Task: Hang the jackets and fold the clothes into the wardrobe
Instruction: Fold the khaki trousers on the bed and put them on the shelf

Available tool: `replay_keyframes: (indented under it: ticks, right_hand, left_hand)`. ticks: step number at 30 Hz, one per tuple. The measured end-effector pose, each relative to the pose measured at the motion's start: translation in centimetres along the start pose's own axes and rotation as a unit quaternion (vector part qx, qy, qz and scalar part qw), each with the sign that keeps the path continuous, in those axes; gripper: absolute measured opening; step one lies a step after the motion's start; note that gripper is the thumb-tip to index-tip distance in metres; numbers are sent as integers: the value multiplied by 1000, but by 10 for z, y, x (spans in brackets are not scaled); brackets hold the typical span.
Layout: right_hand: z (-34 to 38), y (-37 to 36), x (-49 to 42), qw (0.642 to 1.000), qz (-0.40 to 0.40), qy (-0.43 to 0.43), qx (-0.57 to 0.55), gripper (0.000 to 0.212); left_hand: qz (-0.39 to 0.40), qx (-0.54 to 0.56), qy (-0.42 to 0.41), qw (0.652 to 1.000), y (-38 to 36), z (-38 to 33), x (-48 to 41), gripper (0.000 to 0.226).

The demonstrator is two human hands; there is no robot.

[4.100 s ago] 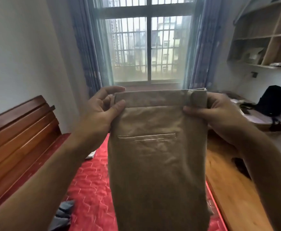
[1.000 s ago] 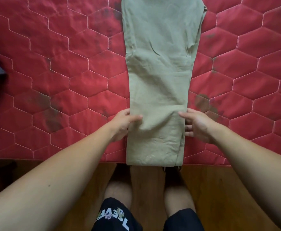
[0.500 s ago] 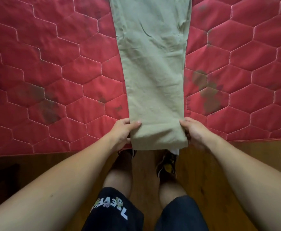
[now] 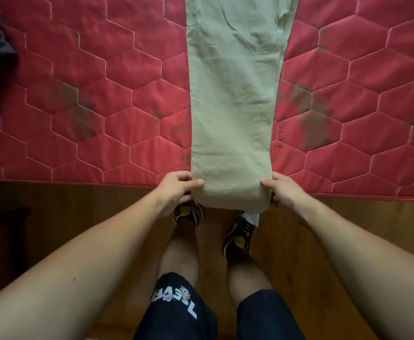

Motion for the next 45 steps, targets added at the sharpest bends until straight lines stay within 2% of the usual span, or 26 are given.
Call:
replay_keyframes:
  ticks: [3, 6, 8, 9, 12, 14, 16, 18, 21, 25, 27, 30, 31, 33, 34, 35, 37, 40, 43, 45]
  right_hand:
    - [-19, 0, 4, 999, 38, 0, 27, 27]
    - [-38, 4, 3, 993, 46, -2, 106, 40]
    - [-50, 6, 1, 991, 37, -6, 127, 22]
    - [-54, 7, 2, 992, 26, -6, 127, 19]
    - [-59, 3, 9, 997, 5, -27, 65, 23]
    - [-61, -1, 18, 999, 1, -48, 8, 21]
    - [-55, -2, 33, 999, -10, -49, -9, 30]
    - [-42, -1, 48, 999, -8, -37, -20, 35]
    - [-9, 0, 75, 997, 36, -25, -67, 29]
    - [57, 13, 98, 972, 81, -38, -217, 50]
    - [113, 20, 103, 963, 109, 5, -245, 59]
    - [205, 30, 82, 946, 140, 91, -277, 37]
    - [232, 33, 69, 941, 145, 113, -284, 37]
    - [261, 39, 31, 958, 102, 128, -236, 39]
    - [264, 41, 10, 977, 56, 130, -161, 37]
    - [262, 41, -6, 990, 9, 126, -66, 38]
    - [246, 34, -33, 989, -44, 121, 73, 37]
    - [214, 22, -59, 989, -66, 115, 60, 30]
    - [200, 17, -64, 974, -174, 118, 79, 44]
    - [195, 16, -64, 977, -187, 101, 16, 51]
  left_hand:
    - [52, -31, 32, 998, -1, 17, 7, 34]
    - [61, -135, 26, 989, 2, 31, 16, 32]
    - [45, -136, 4, 990, 4, 38, 19, 28]
    - [38, -129, -6, 991, 4, 40, 20, 26]
    - [22, -99, 6, 995, 0, 40, 29, 25]
    - [16, -74, 20, 997, -4, 38, 39, 36]
    - [11, -71, 19, 997, -6, 32, 50, 50]
    - [1, -62, 14, 998, -6, 22, 63, 53]
    - [3, -38, 15, 999, -7, -8, 89, 36]
    - [51, 53, 7, 997, -3, -73, 118, 50]
    - [82, 67, -30, 994, -1, -126, 122, 58]
    - [109, 123, -100, 981, 4, -213, 105, 65]
    - [107, 157, -118, 975, 6, -237, 91, 65]
    - [85, 187, -125, 971, 8, -266, 54, 58]
    - [56, 154, -117, 980, 8, -269, 33, 54]
    - [20, 86, -103, 991, 7, -263, 11, 50]
    - [-32, -48, -90, 994, 5, -239, -25, 44]
    - [-68, -95, -122, 986, 0, -205, -54, 47]
    - [-75, -62, -124, 988, -4, -188, -54, 52]
    - [-74, -40, -105, 991, -3, -184, -50, 47]
Point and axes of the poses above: each hand's wrist, its own x-axis away from the middle knuckle, its own y-axis out of the back of the hand, z = x × y, the point moved 3 cm from there along -x, towards the middle knuckle, and after that the axes turned 3 degrees about y, right-handed, at the moved point
